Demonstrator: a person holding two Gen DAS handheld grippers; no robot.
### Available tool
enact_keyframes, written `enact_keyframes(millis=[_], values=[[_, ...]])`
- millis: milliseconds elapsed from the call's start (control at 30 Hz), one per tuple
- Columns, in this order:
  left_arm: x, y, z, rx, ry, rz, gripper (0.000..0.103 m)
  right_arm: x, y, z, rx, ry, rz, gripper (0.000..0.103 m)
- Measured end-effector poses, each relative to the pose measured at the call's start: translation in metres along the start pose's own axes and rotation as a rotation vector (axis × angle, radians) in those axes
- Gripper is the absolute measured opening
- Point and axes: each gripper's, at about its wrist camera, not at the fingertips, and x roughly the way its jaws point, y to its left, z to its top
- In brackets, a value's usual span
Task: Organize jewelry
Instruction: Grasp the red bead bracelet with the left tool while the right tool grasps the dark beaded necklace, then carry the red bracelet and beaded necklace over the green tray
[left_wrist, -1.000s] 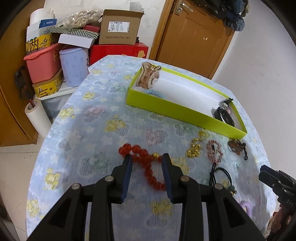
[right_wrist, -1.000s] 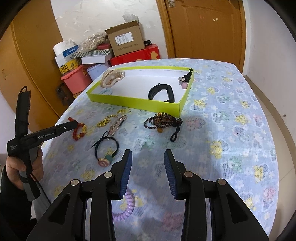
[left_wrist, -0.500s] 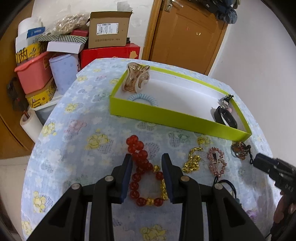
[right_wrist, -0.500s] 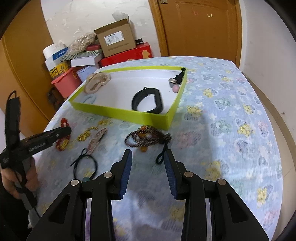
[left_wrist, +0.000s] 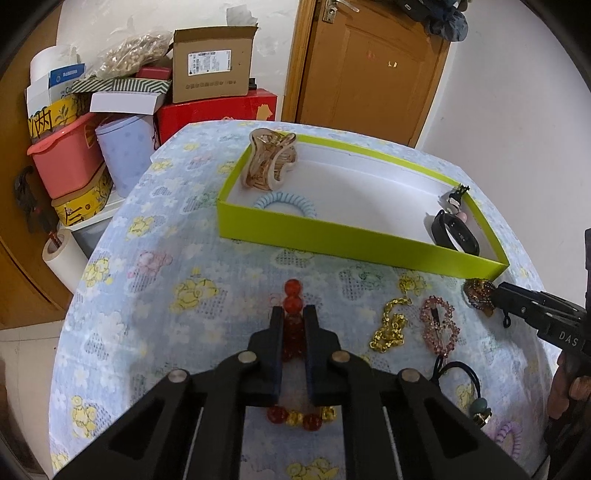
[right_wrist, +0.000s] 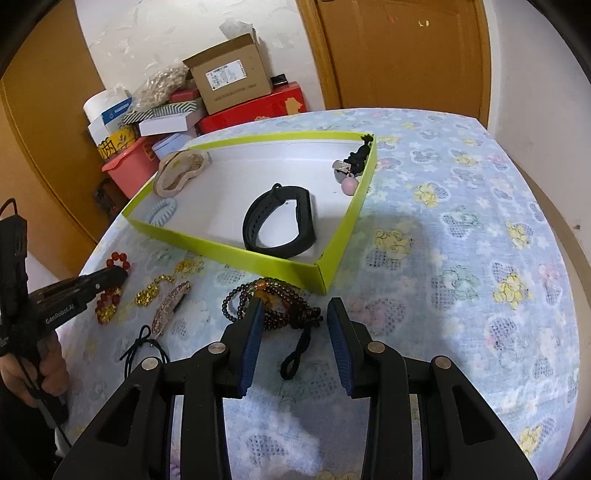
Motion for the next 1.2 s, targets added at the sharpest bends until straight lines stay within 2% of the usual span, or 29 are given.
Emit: enact_keyframes(millis=[33,200,633,933,1200], values=[[0.0,0.0,0.0,0.003,0.0,0.0,0.01,0.0,0.001,-0.001,-0.007,0.003,-0.003,0.025],[-0.001,-0.003,-0.002,0.018,0.001,0.0,0.01,-0.005,0.003,-0.006,-0.023,0.002,-0.001,0.02],[-0.03,-0.012,-0.009,0.039,-0.029,-0.036,0.01,-0.045,0.023,-0.016,-0.068,-0.058,0.017,0.019],[-0.058,-0.018,-0.011,0.048,-0.065,-0.063,0.01,-0.079,0.038,-0.01,-0.098,-0.125,0.021,0.019],[-0.069,-0.022,-0.006,0.051,-0.081,-0.1,0.01,-0.09,0.044,-0.004,-0.115,-0.153,0.023,0.019]])
